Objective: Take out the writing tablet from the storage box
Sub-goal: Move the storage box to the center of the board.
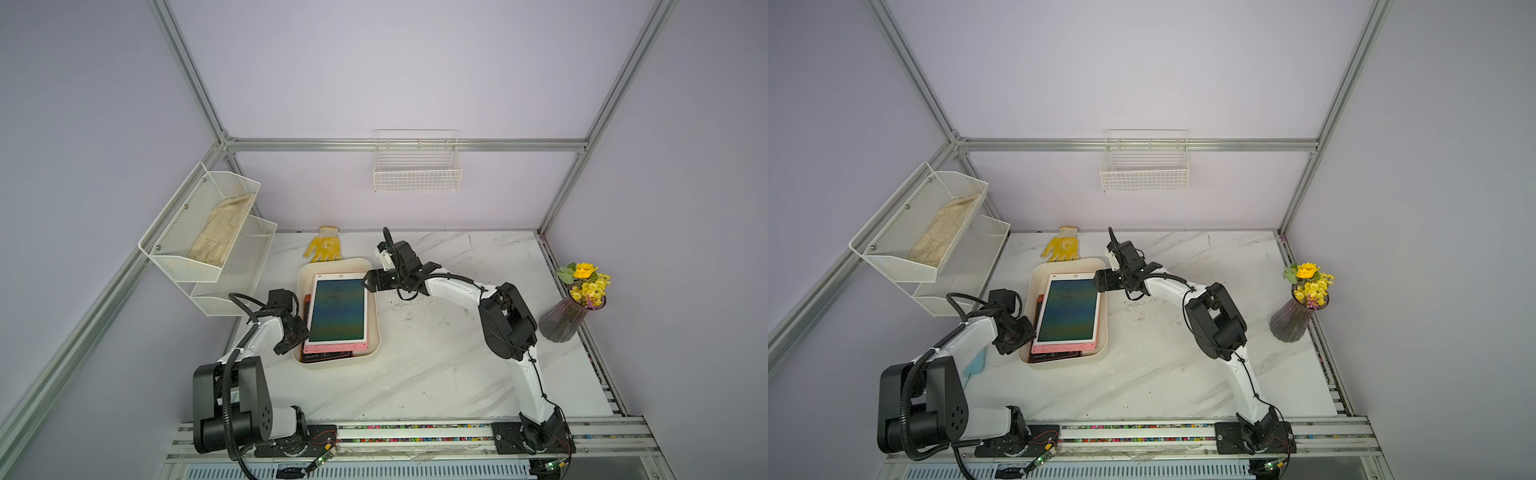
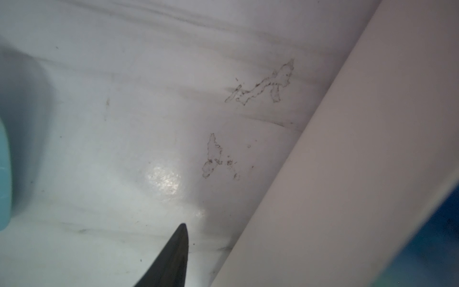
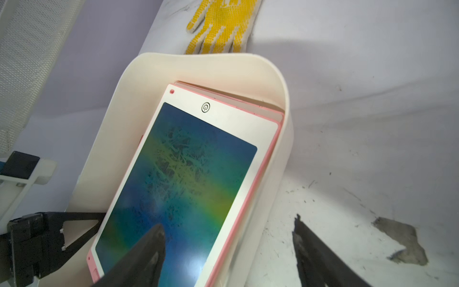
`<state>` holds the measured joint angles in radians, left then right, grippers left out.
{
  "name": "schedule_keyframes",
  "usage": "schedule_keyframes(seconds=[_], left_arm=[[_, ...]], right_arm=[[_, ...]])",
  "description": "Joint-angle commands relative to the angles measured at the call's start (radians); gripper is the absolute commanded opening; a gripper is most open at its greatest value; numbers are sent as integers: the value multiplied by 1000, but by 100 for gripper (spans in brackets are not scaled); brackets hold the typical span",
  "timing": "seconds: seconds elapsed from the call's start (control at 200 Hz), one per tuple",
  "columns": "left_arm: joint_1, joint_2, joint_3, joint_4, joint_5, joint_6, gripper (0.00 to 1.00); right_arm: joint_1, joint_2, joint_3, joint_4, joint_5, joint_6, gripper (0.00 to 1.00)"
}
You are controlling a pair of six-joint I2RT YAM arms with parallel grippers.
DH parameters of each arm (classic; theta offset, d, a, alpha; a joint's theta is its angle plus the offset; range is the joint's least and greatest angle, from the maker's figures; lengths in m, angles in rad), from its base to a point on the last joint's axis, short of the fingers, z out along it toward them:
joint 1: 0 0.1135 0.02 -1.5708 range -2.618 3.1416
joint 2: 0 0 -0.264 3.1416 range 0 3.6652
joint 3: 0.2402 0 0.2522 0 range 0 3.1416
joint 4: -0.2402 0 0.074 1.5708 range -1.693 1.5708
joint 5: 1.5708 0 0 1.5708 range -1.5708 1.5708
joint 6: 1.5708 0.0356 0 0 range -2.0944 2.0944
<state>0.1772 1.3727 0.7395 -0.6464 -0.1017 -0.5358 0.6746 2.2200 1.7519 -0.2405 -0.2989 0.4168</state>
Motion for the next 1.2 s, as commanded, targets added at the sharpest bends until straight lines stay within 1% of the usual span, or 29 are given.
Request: schedule_keyframes(seconds=[0.0,0.03,0.065,0.095,0.24,0.505,0.59,0.63,0.745,0.805,0.855,0.995,1.075,1.14,1.195], left_arm=[[29,5,86,-30,-108,-15,54],[29,-2,95,-41,-113,-15,58],[29,-12,109,-52,-113,-15,65],[29,-21,117,-62,-111,-12,68],[28,-89,148,-97,-64,7,66],[28,-228,141,-106,153,20,68],[23,-237,149,-95,254,42,68],[11,-232,155,-94,273,48,67],[-14,-210,158,-88,246,49,66],[-21,-191,161,-79,267,62,68],[-39,-174,173,-77,263,71,68],[-84,-94,214,-76,250,104,69],[-109,-49,251,-83,270,131,65],[-145,-41,277,-84,246,134,65],[-164,-42,296,-88,219,133,67]], right_arm=[[-4,6,-25,-16,-29,32,82],[-3,7,-26,-19,-29,30,82],[-3,4,-31,-17,-31,31,82],[-2,1,-37,-9,-37,32,82],[-1,11,-45,0,-66,34,82],[0,19,-34,0,-102,34,82],[0,29,-26,-6,-112,34,82],[0,35,-24,-5,-117,36,82],[0,46,-16,-5,-134,36,82],[1,45,-13,-2,-138,39,82],[0,45,-12,-3,-137,39,82],[0,48,-4,-6,-143,40,82],[-1,47,-8,-3,-146,40,82],[-1,41,-11,-2,-146,40,82],[-1,40,-14,0,-144,40,82]])
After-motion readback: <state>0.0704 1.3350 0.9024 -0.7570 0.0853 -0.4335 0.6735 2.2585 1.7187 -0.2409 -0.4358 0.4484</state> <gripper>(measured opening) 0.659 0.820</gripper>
